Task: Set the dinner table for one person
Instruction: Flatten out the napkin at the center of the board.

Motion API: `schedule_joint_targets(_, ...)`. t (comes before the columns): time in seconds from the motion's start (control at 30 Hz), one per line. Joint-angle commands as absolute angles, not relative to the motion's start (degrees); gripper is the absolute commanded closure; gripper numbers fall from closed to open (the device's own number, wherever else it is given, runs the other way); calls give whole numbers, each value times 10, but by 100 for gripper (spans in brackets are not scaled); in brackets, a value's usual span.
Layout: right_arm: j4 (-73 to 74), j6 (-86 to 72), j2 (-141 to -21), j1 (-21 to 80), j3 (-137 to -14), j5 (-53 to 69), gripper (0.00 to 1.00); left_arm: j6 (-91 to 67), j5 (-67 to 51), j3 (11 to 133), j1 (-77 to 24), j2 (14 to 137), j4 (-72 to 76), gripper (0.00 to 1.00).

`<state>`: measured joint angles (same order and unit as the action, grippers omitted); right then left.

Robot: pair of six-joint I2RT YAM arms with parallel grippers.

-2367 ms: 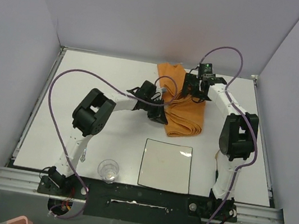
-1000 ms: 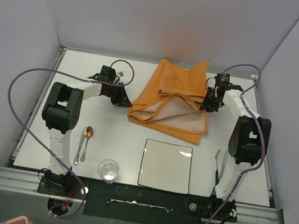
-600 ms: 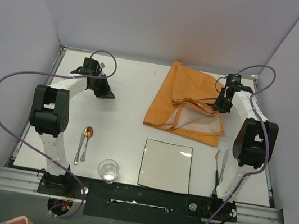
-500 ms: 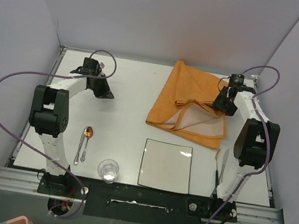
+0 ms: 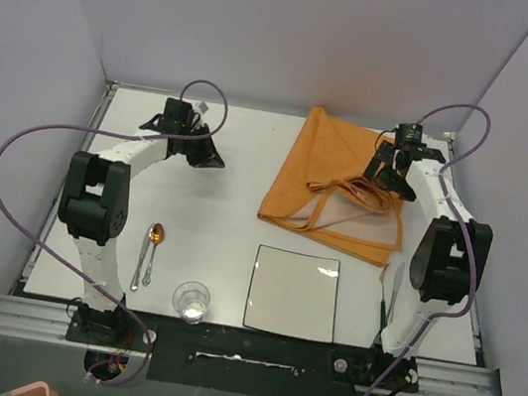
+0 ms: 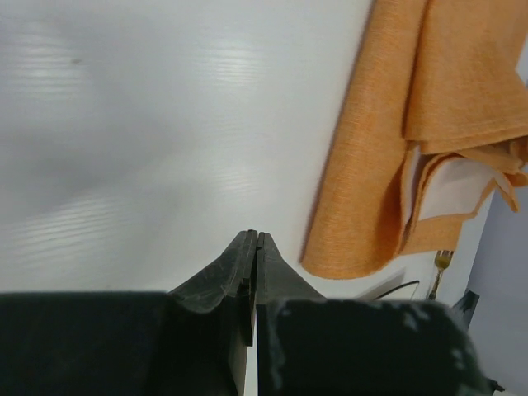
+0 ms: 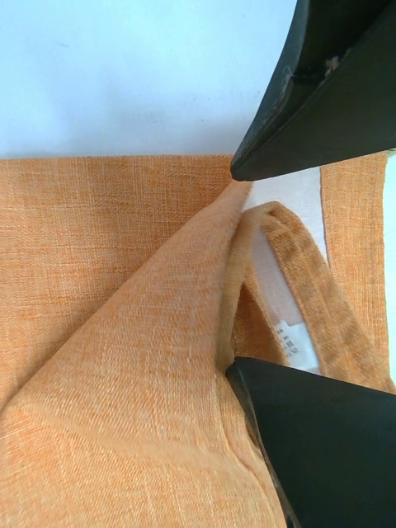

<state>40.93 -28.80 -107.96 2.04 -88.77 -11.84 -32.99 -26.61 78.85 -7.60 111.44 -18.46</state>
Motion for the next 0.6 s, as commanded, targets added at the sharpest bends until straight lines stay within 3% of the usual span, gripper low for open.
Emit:
schedule_joint_targets(0.0, 401, -300, -1012, 25, -930, -162, 7, -329, -299, 878, -149, 1090, -113, 100)
schedule_joint_targets(0.4, 395, -309, -974, 47, -939, -139, 11, -378, -266, 961, -251, 1206, -66, 100)
schedule_joint_targets(0.47, 380, -307, -965, 55, -935, -111, 19, -379, -253, 955, -263, 1227, -70, 100)
schedule_joint_targets(0.57, 337, -300, -942, 68, -916, -90, 55, -386, -248, 949, -279, 1255, -68, 100)
